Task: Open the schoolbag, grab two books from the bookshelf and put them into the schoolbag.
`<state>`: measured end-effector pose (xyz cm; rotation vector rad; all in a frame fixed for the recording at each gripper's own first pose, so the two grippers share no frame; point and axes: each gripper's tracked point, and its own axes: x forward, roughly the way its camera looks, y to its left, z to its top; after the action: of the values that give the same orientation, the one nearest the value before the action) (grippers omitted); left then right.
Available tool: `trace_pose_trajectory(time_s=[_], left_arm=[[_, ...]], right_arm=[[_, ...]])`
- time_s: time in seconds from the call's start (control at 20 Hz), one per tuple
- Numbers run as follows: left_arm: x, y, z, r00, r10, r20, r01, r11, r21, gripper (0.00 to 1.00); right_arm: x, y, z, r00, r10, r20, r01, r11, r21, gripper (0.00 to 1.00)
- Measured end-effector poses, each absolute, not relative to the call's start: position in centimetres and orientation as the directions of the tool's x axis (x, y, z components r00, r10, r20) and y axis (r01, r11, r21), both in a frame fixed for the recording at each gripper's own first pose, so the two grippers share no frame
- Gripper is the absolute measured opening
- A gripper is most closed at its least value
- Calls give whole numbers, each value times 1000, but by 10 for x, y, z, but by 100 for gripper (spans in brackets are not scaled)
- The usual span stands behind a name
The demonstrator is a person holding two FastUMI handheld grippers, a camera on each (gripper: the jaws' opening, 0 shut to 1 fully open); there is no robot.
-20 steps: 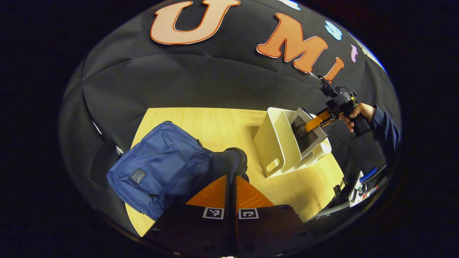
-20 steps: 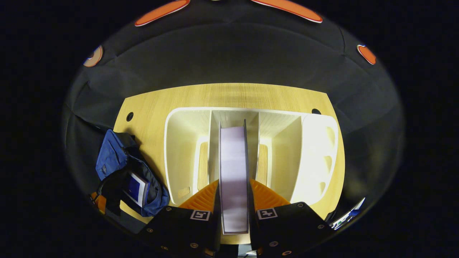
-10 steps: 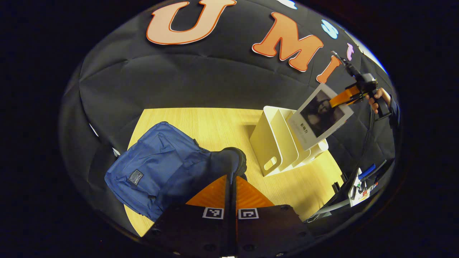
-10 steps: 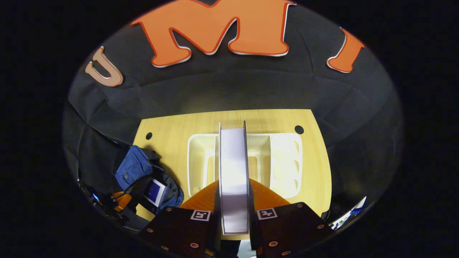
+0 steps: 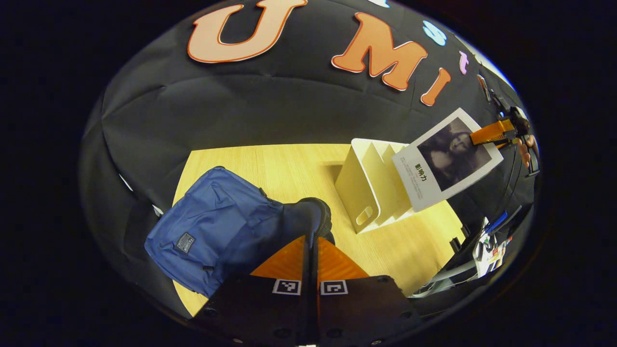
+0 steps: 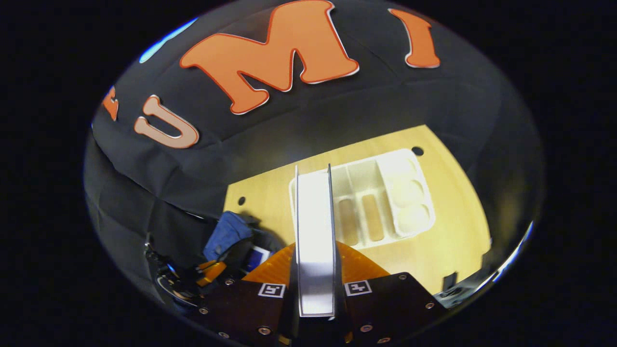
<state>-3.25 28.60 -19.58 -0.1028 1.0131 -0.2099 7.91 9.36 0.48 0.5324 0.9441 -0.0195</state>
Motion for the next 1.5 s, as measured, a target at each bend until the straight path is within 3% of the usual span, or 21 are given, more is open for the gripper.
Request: trace_pose_trajectory(time_s=[0.35,0.65,1.0,1.5], left_arm=[[-32,280,-189,505,-220,-835,133,975,-177,1],[-26,288,-175,522,-233,-821,91,972,-218,1],[-23,298,-162,534,-253,-806,57,963,-264,1],[-22,291,-148,517,-300,-802,128,953,-275,1]], right_arm=[[46,182,-44,604,470,-644,266,643,718,30],[34,251,-86,597,563,-571,259,539,802,30],[46,295,-132,625,553,-551,254,523,814,30],[70,390,-193,634,572,-520,308,430,849,29]])
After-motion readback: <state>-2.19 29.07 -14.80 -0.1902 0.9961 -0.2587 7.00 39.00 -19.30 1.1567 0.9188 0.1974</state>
